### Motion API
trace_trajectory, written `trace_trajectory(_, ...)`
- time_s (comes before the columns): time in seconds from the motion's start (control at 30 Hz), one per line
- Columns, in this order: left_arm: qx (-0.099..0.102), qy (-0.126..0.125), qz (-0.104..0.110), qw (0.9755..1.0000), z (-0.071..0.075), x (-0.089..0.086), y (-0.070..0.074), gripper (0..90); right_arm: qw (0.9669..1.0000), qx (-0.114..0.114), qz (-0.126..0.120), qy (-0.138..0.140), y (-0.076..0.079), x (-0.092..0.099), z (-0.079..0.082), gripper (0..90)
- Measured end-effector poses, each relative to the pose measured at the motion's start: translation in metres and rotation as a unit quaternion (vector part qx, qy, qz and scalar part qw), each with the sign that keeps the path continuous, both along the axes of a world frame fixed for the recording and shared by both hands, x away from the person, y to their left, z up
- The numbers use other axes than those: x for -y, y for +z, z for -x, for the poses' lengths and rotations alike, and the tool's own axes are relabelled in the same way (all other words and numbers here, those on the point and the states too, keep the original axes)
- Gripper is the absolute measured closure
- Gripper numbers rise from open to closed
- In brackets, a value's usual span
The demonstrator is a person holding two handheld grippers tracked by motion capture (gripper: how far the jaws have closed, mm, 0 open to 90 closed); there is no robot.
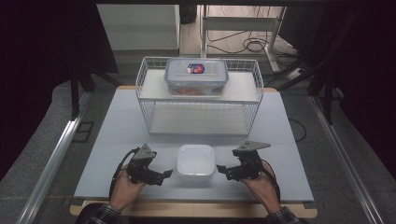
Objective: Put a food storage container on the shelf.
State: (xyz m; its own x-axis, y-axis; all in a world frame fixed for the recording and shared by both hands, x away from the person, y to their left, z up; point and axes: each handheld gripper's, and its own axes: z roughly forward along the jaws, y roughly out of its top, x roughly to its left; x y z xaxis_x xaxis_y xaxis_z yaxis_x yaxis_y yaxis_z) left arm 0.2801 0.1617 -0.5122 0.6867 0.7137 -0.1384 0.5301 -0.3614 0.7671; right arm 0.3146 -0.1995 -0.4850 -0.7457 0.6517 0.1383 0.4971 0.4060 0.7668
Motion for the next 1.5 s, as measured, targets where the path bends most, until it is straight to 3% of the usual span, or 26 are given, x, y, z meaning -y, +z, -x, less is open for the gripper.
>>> trace_trajectory(0.03, -0.002, -0.003, 0.007, 1.0, -0.001, 0.0, 0.003, 4.2, 1.0, -0.002, -0.001, 0.001, 0.001, -0.001, 0.0, 6.8)
trace_trajectory(0.33, 0.003, -0.011, 0.0, 0.9999, -0.005, 0.008, 0.015, 4.6, 0.9998, -0.009, -0.016, 0.006, 0.009, -0.006, -0.002, 3.3)
trace_trajectory(0.53, 0.005, -0.037, 0.007, 0.9993, -0.01, 0.02, 0.025, 4.2, 0.9995, -0.024, -0.016, 0.009, 0.013, -0.017, -0.005, 4.6)
trace_trajectory(0.57, 0.009, -0.04, -0.007, 0.9992, -0.013, 0.028, 0.028, 4.6, 0.9995, -0.026, -0.015, 0.011, 0.014, -0.019, -0.006, 5.5)
trace_trajectory(0.67, 0.013, -0.044, -0.019, 0.9987, -0.016, 0.034, 0.031, 6.1, 0.9993, -0.032, -0.016, 0.013, 0.015, -0.022, -0.007, 8.0)
trace_trajectory(0.8, -0.003, -0.046, -0.01, 0.9989, -0.024, 0.041, 0.03, 6.9, 0.9989, -0.04, -0.02, 0.017, 0.015, -0.025, -0.011, 14.2)
trace_trajectory(0.9, -0.024, -0.044, -0.004, 0.9987, -0.031, 0.043, 0.021, 6.9, 0.9976, -0.064, -0.015, 0.022, 0.008, -0.032, -0.017, 17.0)
trace_trajectory(1.0, -0.033, -0.045, -0.005, 0.9984, -0.033, 0.043, 0.017, 7.0, 0.9967, -0.077, -0.014, 0.023, 0.002, -0.036, -0.021, 18.8)
trace_trajectory(1.03, -0.045, -0.053, 0.014, 0.9975, -0.035, 0.041, 0.013, 8.6, 0.996, -0.085, -0.012, 0.025, -0.001, -0.037, -0.022, 20.1)
trace_trajectory(1.07, -0.045, -0.053, 0.014, 0.9975, -0.035, 0.041, 0.013, 9.4, 0.996, -0.085, -0.012, 0.025, -0.001, -0.037, -0.022, 20.1)
trace_trajectory(1.1, -0.057, -0.073, 0.031, 0.9952, -0.036, 0.04, 0.01, 10.1, 0.9952, -0.094, -0.014, 0.026, -0.004, -0.039, -0.023, 23.8)
trace_trajectory(1.17, -0.072, -0.089, 0.052, 0.992, -0.036, 0.04, 0.007, 14.5, 0.9924, -0.115, -0.03, 0.031, -0.006, -0.039, -0.023, 28.2)
trace_trajectory(1.2, -0.072, -0.089, 0.052, 0.992, -0.036, 0.04, 0.007, 15.2, 0.9924, -0.115, -0.03, 0.031, -0.006, -0.039, -0.023, 28.2)
trace_trajectory(1.23, -0.09, -0.088, 0.064, 0.99, -0.036, 0.039, 0.005, 15.8, 0.9914, -0.124, -0.03, 0.029, -0.005, -0.039, -0.022, 30.0)
trace_trajectory(1.27, -0.09, -0.088, 0.064, 0.99, -0.036, 0.039, 0.005, 16.7, 0.9914, -0.124, -0.03, 0.029, -0.005, -0.039, -0.022, 30.0)
trace_trajectory(1.3, -0.109, -0.082, 0.072, 0.988, -0.036, 0.037, 0.005, 18.5, 0.99, -0.136, -0.034, 0.02, -0.005, -0.038, -0.021, 32.3)
trace_trajectory(1.4, -0.112, -0.076, 0.071, 0.9882, -0.029, 0.034, 0.008, 25.4, 0.9892, -0.141, -0.036, 0.013, -0.003, -0.036, -0.017, 37.3)
trace_trajectory(1.47, -0.11, -0.075, 0.07, 0.9887, -0.026, 0.034, 0.01, 35.0, 0.9895, -0.14, -0.036, 0.007, -0.001, -0.034, -0.013, 42.0)
trace_trajectory(1.5, -0.095, -0.067, 0.059, 0.9915, -0.019, 0.032, 0.014, 40.3, 0.9896, -0.139, -0.036, 0.0, 0.001, -0.033, -0.011, 45.8)
